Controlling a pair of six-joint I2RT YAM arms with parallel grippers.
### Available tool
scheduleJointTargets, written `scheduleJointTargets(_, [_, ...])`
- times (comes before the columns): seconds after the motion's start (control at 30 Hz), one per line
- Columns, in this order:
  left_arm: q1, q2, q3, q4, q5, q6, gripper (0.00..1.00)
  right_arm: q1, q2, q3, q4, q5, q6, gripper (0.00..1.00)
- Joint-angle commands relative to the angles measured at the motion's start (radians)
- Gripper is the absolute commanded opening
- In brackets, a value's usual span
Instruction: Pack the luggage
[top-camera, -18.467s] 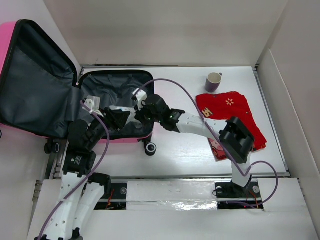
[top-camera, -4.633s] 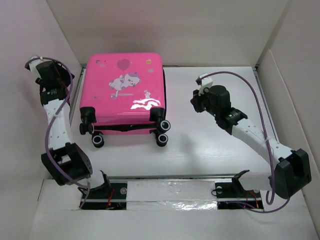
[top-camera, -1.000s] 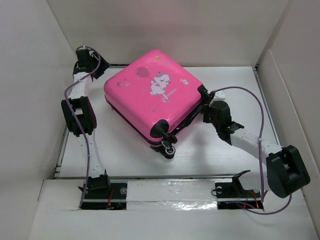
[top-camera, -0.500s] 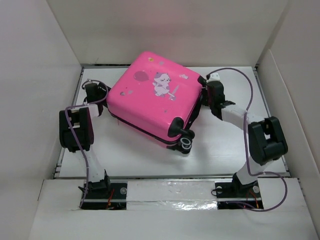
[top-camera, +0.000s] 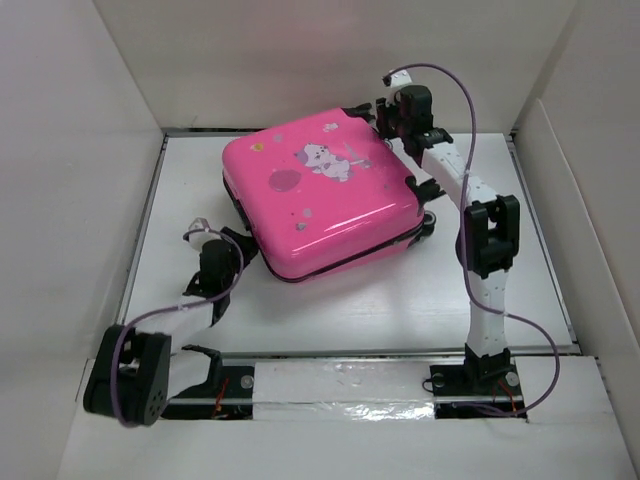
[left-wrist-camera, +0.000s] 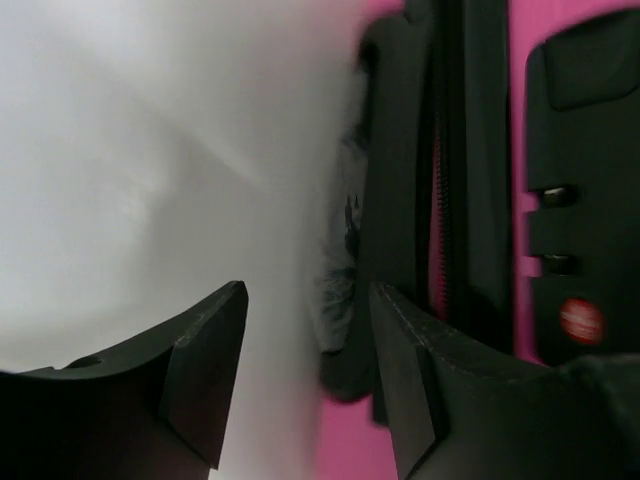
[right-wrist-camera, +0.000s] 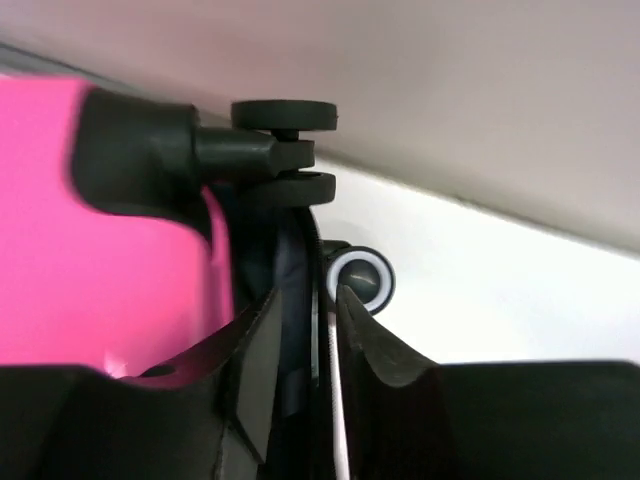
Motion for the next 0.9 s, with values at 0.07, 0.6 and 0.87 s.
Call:
scheduleJointTargets(0.07, [-0.242, -0.299, -0.161, -0.170, 0.182, 0.006, 0.50, 0.133, -0.070, 0.019, -0.071, -0.337, 0.073, 0.40])
scheduleJointTargets(0.6, [-0.300, -0.392, -0.019, -0.203, 0.212, 0.057, 0.53, 0.178, -1.024, -0.927, 0.390, -0.188, 0.099, 0.07])
scheduleJointTargets(0.87, [-0.499, -0.184, 0.116, -0.115, 0.110, 0.091, 0.53, 0.405, -1.386, -1.431, 0.444, -0.113, 0.187, 0.00])
